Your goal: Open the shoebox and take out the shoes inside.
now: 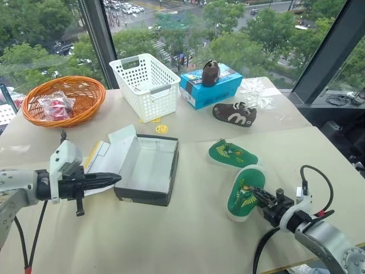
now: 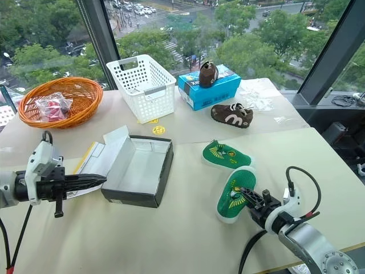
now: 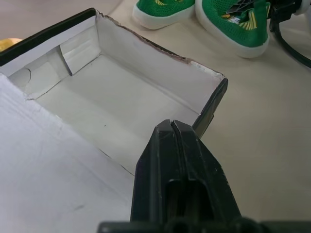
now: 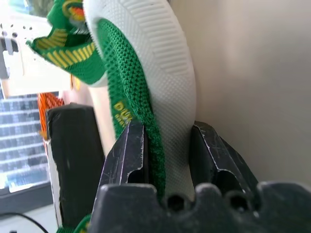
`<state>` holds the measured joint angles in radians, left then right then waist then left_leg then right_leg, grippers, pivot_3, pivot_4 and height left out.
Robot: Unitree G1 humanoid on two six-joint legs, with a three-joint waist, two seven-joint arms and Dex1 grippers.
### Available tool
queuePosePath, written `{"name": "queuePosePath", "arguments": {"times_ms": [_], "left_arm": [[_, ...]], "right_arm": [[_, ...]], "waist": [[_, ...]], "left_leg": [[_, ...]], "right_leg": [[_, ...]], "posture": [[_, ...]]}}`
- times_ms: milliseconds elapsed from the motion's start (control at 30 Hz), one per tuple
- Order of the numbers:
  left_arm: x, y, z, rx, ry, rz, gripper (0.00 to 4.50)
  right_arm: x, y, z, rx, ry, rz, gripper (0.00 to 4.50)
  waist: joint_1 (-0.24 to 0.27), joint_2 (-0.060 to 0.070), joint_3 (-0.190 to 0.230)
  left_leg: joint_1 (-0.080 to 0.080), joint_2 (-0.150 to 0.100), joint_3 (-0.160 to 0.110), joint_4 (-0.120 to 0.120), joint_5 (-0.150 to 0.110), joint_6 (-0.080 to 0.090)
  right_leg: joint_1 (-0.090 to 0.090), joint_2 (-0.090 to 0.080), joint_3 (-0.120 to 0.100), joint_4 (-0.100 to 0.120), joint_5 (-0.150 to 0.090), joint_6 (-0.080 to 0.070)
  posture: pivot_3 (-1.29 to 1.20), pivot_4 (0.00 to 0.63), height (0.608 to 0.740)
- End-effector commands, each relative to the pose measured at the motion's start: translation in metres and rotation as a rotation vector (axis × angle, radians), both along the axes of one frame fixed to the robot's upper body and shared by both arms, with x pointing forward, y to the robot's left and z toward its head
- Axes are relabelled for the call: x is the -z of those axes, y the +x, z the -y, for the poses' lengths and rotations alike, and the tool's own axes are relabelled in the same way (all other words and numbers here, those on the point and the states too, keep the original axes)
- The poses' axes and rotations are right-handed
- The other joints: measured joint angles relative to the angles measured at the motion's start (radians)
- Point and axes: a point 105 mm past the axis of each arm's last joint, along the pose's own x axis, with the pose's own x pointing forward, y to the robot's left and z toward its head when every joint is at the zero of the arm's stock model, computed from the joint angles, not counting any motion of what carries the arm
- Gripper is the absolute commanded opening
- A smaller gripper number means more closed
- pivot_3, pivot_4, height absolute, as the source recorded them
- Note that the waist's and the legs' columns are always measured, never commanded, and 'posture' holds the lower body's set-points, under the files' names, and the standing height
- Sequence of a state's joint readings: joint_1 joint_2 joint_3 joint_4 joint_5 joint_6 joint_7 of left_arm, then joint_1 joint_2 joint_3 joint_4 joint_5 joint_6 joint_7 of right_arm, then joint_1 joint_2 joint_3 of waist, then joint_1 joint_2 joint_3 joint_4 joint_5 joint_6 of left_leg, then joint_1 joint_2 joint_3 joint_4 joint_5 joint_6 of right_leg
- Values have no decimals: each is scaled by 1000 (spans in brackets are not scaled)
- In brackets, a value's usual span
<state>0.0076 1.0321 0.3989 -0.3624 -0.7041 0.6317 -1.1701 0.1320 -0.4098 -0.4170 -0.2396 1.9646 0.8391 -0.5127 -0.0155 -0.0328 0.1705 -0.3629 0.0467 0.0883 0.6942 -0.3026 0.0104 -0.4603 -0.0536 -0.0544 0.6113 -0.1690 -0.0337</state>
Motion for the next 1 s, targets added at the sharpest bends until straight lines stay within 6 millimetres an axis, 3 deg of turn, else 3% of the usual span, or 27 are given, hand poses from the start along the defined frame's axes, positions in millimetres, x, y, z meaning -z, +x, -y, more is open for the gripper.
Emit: {"name": "queuePosePath", "arguments": {"times_ms": [33, 133, 600, 767, 900, 1000], "left_arm": [[-11, -2, 2, 9, 12, 46, 0], [-11, -3, 2, 10, 12, 44, 0], [-9, -2, 4, 11, 8, 43, 0], [-10, -1, 4, 11, 5, 46, 0], [-11, -1, 4, 12, 2, 46, 0], [-10, -1, 4, 12, 1, 45, 0]], "right_arm": [[2, 12, 14, 89, 4, -15, 1211], [3, 23, 20, 147, -3, -10, 1211], [-8, 70, 26, 289, -4, 44, 1211], [-6, 71, 21, 258, -21, 52, 2689], [-8, 69, 26, 222, -107, 62, 4125], [-7, 63, 38, 215, -198, 57, 4125]], "waist": [[0, 0, 0], [0, -1, -1], [-26, -4, -2], [-28, -5, -3], [-27, -5, -3], [-23, -5, -3]], "left_leg": [[1, 0, 0, 0, 0, 0], [5, 0, 1, 0, 1, 1], [9, -1, 11, 0, 3, 5], [9, -1, 12, -2, 2, 6], [10, -1, 12, -3, 2, 7], [10, -2, 12, -3, 2, 7]], "right_leg": [[1, 0, 2, 0, 0, 0], [3, 10, 15, -1, 0, 1], [3, 17, 43, -1, 2, 3], [2, 18, 44, 0, 4, 6], [2, 18, 44, -1, 4, 7], [2, 17, 44, -2, 4, 7]], "posture": [[0, 150, 731], [0, 150, 731], [0, 150, 731], [0, 150, 731], [0, 150, 731], [0, 150, 731]]}}
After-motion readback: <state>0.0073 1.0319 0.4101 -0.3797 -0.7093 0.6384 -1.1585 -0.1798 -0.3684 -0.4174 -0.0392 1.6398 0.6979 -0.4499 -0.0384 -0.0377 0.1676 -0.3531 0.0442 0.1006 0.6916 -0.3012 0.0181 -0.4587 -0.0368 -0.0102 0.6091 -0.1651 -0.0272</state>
